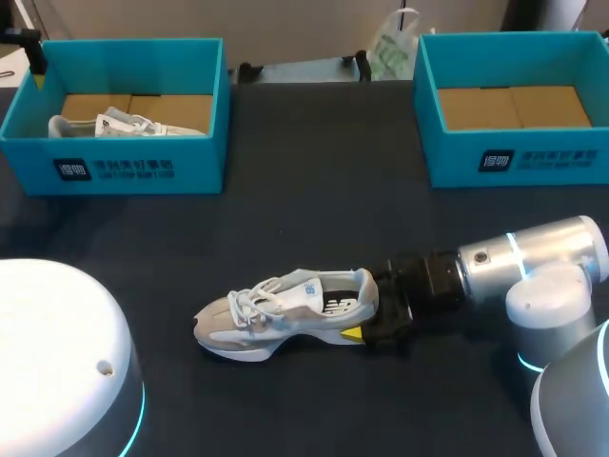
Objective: Take the shoe out of the shoebox, open the shoe tongue, remove and reinsert the insole, then place the shoe into the shoebox
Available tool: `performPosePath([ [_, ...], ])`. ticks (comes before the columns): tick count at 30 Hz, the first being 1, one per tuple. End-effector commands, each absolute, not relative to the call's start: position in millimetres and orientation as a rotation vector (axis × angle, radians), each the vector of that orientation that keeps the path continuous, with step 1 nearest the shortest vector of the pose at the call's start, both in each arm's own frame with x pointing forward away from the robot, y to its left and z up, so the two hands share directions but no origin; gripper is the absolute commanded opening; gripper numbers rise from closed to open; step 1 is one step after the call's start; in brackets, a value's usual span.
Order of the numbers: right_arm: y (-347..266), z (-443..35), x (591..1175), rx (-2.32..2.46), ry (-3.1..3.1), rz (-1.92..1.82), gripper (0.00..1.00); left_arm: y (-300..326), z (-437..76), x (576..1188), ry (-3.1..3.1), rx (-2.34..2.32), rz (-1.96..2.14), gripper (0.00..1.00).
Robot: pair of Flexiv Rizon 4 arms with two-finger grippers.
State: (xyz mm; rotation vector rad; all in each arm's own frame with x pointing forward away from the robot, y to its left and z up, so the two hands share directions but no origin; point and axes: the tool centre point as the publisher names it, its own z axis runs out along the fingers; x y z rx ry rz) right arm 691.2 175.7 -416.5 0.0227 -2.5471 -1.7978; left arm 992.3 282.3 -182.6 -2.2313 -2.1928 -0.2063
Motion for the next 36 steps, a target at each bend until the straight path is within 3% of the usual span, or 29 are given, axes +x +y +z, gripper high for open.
performPosePath([
  [1, 180, -416, 692, 0.030, -2.550, -1.792, 1.00, 282, -183, 992, -2.192, -2.231, -0.211, 1.00],
  [4, 182, -417, 693, 0.031, -2.548, -1.794, 0.99, 282, -183, 992, -2.192, -2.231, -0.211, 1.00],
  [5, 183, -417, 693, 0.031, -2.546, -1.794, 0.50, 282, -183, 992, -2.192, -2.231, -0.211, 1.00],
  [7, 183, -418, 693, 0.030, -2.545, -1.793, 0.07, 282, -183, 992, -2.192, -2.231, -0.211, 1.00],
  [8, 184, -419, 693, 0.030, -2.544, -1.792, 0.00, 282, -183, 992, -2.192, -2.231, -0.211, 1.00],
  [36, 169, -409, 708, -0.112, -2.705, -1.761, 0.00, 282, -183, 992, -2.192, -2.231, -0.211, 1.00],
])
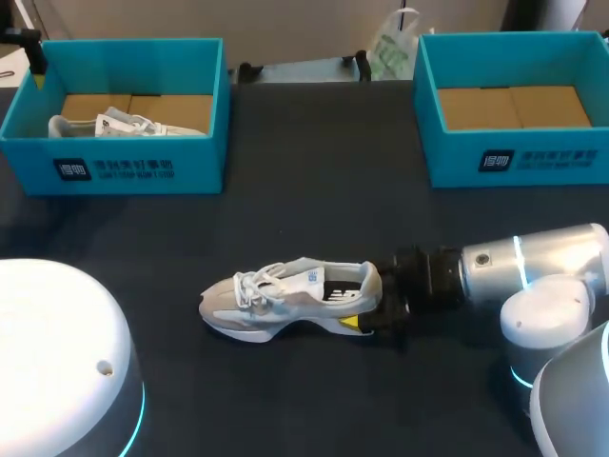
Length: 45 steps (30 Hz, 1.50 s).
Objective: Take the shoe out of the shoebox, open the shoe tongue, remove and reinsert the insole, then place the shoe into the shoebox
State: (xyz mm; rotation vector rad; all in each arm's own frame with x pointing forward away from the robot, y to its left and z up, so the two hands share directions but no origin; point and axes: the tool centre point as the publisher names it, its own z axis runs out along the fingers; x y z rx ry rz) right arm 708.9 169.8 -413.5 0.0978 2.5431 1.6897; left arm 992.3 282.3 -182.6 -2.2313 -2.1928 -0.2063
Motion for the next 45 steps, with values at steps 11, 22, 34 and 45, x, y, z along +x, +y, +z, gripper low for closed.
performPosePath([
  [11, 167, -408, 707, 0.108, 2.562, 1.661, 0.00, 282, -183, 992, -2.192, -2.231, -0.211, 1.00],
  [22, 167, -408, 707, 0.108, 2.562, 1.661, 0.00, 271, -174, 975, -2.221, -2.229, -0.232, 1.00],
  [34, 167, -408, 707, 0.108, 2.562, 1.661, 0.00, 224, -160, 923, -2.644, -1.635, -0.177, 1.00],
  [45, 167, -408, 707, 0.108, 2.562, 1.661, 0.00, 197, -170, 905, -2.679, -1.285, -0.384, 1.00],
])
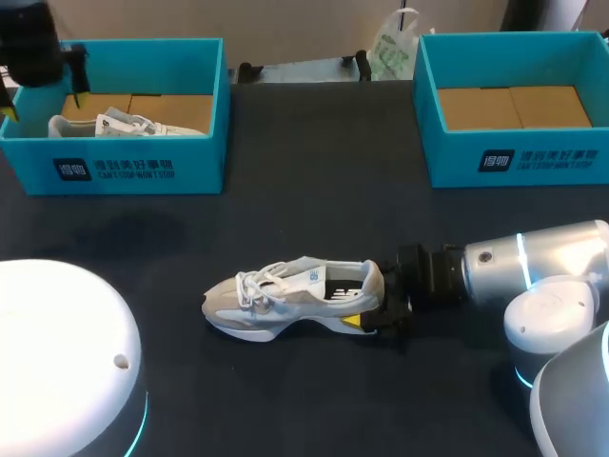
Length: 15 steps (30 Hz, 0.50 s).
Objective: Take the shoe out of the shoebox, open the shoe tongue, remove and reinsert the insole, then place the shoe into the shoebox
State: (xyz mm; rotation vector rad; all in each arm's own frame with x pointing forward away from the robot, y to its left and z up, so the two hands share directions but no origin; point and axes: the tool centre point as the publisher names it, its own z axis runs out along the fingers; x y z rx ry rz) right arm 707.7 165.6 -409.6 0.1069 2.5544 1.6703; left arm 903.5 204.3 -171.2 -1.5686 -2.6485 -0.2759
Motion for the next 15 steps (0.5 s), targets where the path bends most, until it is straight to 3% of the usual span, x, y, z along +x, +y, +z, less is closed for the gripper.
performPosePath([
  [1, 167, -408, 707, 0.108, 2.562, 1.661, 0.00, 197, -170, 905, -2.679, -1.285, -0.384, 1.00],
  [9, 167, -408, 707, 0.108, 2.562, 1.661, 0.00, 197, -168, 883, -2.769, -1.139, -0.207, 1.00],
  [15, 167, -408, 707, 0.108, 2.562, 1.661, 0.00, 164, -164, 856, -2.896, -0.544, -0.117, 1.00],
])
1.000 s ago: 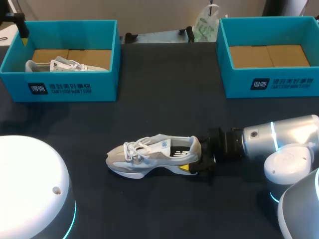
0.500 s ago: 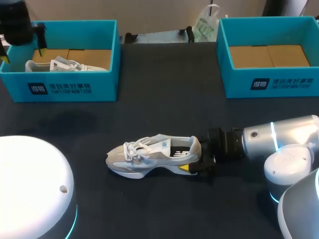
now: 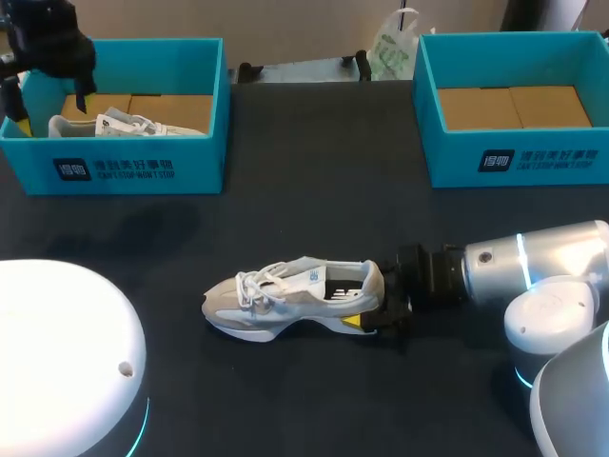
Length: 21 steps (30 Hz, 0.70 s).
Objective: Take the shoe out of the shoebox, open the shoe tongue, remove and reinsert the insole, then place the shoe into the shoebox
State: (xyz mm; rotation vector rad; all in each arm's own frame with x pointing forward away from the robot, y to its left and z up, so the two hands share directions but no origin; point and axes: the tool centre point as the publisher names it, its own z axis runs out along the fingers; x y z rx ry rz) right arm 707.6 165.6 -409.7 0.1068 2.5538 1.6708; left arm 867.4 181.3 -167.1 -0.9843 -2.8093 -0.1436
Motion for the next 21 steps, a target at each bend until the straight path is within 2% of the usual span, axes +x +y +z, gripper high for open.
performPosePath([
  [1, 167, -408, 707, 0.108, 2.562, 1.661, 0.00, 156, -163, 851, -2.913, -0.422, -0.135, 1.00],
  [4, 167, -408, 707, 0.108, 2.562, 1.661, 0.00, 132, -159, 841, -2.875, -0.018, -0.316, 1.00],
  [16, 167, -408, 707, 0.108, 2.562, 1.661, 0.00, 132, -159, 841, -2.819, 0.000, -0.269, 1.00],
  [21, 167, -408, 707, 0.108, 2.562, 1.661, 0.00, 106, -167, 815, -2.827, 0.300, -0.096, 1.00],
])
